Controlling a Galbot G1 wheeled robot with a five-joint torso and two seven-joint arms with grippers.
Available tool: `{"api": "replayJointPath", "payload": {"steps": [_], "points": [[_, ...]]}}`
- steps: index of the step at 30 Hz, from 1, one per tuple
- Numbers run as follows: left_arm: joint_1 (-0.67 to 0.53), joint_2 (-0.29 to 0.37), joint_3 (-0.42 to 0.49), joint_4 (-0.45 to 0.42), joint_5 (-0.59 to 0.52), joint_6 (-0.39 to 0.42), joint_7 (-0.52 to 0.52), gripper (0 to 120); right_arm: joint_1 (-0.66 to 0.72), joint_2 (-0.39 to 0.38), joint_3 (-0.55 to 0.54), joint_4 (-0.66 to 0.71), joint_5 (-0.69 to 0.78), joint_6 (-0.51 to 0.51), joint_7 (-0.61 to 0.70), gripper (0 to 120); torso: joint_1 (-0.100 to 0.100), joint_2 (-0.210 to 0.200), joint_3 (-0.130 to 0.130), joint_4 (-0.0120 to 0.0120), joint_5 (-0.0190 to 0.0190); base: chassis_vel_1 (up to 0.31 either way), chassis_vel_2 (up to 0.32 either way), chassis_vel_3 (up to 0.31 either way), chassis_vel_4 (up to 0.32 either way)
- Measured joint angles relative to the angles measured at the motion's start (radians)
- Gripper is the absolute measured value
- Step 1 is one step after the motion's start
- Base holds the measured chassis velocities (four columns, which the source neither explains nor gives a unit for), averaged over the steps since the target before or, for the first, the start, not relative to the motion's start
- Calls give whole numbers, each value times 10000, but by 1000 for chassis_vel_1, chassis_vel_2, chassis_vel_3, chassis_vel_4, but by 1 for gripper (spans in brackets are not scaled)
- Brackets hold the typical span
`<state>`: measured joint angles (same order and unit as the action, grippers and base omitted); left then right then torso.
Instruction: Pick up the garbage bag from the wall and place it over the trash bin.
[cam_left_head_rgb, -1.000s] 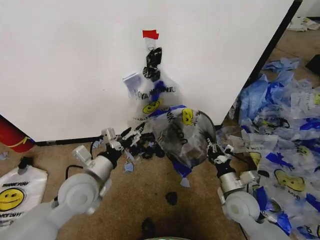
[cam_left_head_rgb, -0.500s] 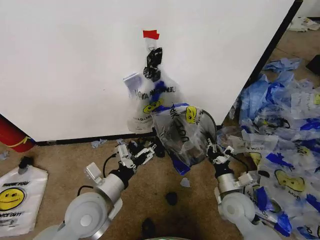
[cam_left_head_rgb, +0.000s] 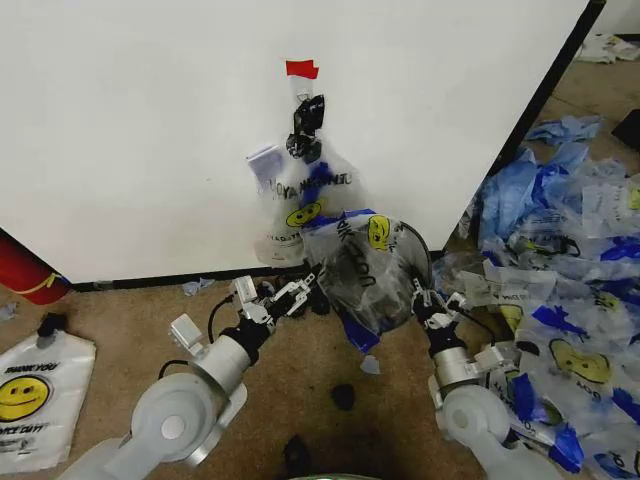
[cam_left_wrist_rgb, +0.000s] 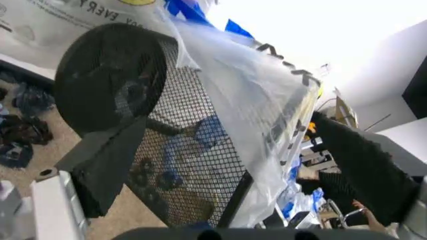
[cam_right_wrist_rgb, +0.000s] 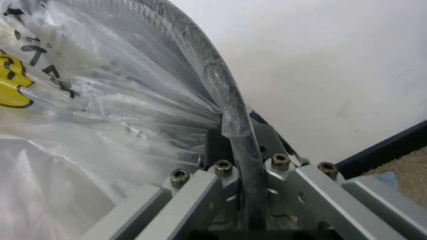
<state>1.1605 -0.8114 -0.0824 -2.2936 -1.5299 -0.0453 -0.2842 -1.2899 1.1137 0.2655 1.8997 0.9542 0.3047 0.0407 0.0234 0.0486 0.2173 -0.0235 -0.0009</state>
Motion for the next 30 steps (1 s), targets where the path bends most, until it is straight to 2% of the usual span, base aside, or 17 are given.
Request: {"api": "replayJointPath", "payload": {"steps": [7, 11, 13, 15, 17, 18, 19, 22, 24, 29, 30], "points": [[-85, -153, 128, 185, 0, 11, 46, 98, -59, -61, 21, 104, -1, -9, 7, 0, 0, 0, 0, -1, -1, 0, 0, 0, 0], [-119, -202, 161, 261, -59, 15, 151, 93, -83, -75, 28, 106, -25, -10, 4, 0, 0, 0, 0, -1, -1, 0, 0, 0, 0], [-153, -227, 170, 335, -82, 12, 244, 88, -77, -73, 26, 101, -33, -9, 4, 0, 0, 0, 0, -1, 0, 0, 0, 0, 0], [-199, -280, 193, 375, -109, 1, 297, 76, -54, -66, 6, 99, -44, -22, 4, 0, 0, 0, 0, -1, -1, 0, 0, 0, 0], [-209, -291, 200, 378, -115, -4, 300, 76, -45, -67, 1, 97, -49, -25, 3, 0, 0, 0, 0, -1, -1, 0, 0, 0, 0], [-222, -305, 206, 386, -121, -11, 303, 68, -32, -69, -5, 94, -52, -29, 3, 0, 0, 0, 0, -1, 0, 0, 0, 0, 0], [-223, -307, 206, 387, -121, -11, 304, 68, -31, -69, -6, 94, -53, -30, 3, 0, 0, 0, 0, -1, 0, 0, 0, 0, 0], [-246, -350, 215, 407, -123, -37, 327, 52, -22, -69, -11, 94, -64, -44, 3, 0, 0, 0, 0, -1, -1, 0, 0, 0, 0], [-253, -352, 216, 408, -124, -47, 334, 49, -22, -69, -12, 94, -68, -45, 4, 0, 0, 0, 0, -1, -1, 0, 0, 0, 0], [-260, -318, 216, 416, -124, -53, 345, 27, -6, -53, -12, 94, -88, -51, 4, 0, 0, 0, 0, -1, 0, 0, 0, 0, 0], [-260, -318, 216, 416, -124, -53, 345, 27, -6, -53, -12, 94, -88, -51, 4, 0, 0, 0, 0, -1, 0, 0, 0, 0, 0]]}}
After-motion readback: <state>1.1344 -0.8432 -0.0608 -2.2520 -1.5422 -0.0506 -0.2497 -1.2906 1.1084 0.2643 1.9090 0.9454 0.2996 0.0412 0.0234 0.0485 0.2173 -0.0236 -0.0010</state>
